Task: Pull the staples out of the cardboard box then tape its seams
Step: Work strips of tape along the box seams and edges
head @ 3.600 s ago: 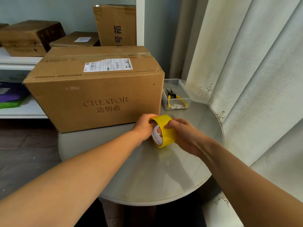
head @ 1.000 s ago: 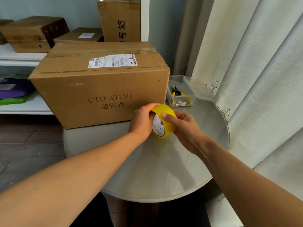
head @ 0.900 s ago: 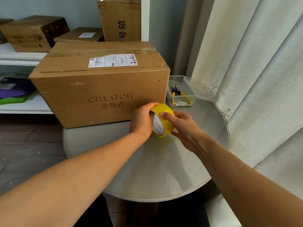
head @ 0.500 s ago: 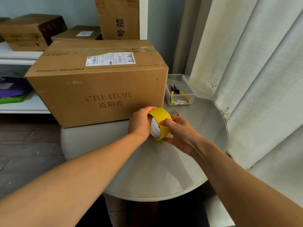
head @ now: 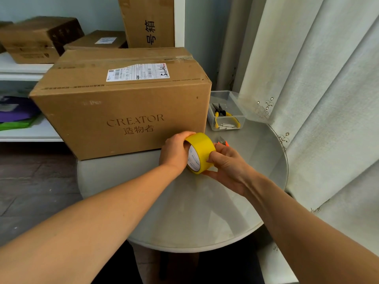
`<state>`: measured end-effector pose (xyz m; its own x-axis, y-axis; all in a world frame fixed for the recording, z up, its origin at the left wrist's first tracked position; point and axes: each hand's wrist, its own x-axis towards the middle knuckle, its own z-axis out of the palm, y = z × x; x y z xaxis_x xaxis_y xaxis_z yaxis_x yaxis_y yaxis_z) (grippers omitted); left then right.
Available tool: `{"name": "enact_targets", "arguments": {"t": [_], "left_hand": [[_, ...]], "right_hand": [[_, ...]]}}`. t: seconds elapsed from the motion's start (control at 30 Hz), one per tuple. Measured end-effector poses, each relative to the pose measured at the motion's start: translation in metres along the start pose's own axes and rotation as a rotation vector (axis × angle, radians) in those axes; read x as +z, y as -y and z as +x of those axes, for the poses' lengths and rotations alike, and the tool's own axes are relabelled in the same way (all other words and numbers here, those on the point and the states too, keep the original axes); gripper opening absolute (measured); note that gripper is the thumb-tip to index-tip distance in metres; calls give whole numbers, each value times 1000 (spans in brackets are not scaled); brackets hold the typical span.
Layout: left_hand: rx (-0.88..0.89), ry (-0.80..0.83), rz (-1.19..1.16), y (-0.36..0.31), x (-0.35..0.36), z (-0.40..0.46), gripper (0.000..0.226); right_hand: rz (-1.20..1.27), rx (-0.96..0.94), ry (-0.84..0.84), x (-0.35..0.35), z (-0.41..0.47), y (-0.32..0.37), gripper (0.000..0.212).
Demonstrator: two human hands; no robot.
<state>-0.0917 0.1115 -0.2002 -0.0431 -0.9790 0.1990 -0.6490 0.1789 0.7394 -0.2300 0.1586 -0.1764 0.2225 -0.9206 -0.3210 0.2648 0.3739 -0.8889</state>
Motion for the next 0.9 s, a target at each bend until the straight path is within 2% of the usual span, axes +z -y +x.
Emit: {"name": "enact_targets", "arguments": {"t": [0.17,0.37,0.47,0.6,0.7,0.77,0.9], "left_hand": [[15,16,-31,-1,-2,-2,34],[-10,73,-34,0,-3,2,33],[-23,148,-49,4,-5,3,40],[-46,268,-201,1,-15,-2,51],[39,274,-330,-7,-25,-8,39],[127,316,-356,-8,-29,-11,35],[139,397,-258,-5,-33,-11,54]], "right_hand": [[4,20,-36,-1,0,0,12],[-131,-43,-174,4,3,-1,20],[-167,-44,-214,8,3,1,17],[-171,-43,-250,9,3,5,17],[-186,-52,-254,11,2,7,20],[-245,-70,-261,13,2,7,27],[-468,-106,-284,14,6,7,55]]}}
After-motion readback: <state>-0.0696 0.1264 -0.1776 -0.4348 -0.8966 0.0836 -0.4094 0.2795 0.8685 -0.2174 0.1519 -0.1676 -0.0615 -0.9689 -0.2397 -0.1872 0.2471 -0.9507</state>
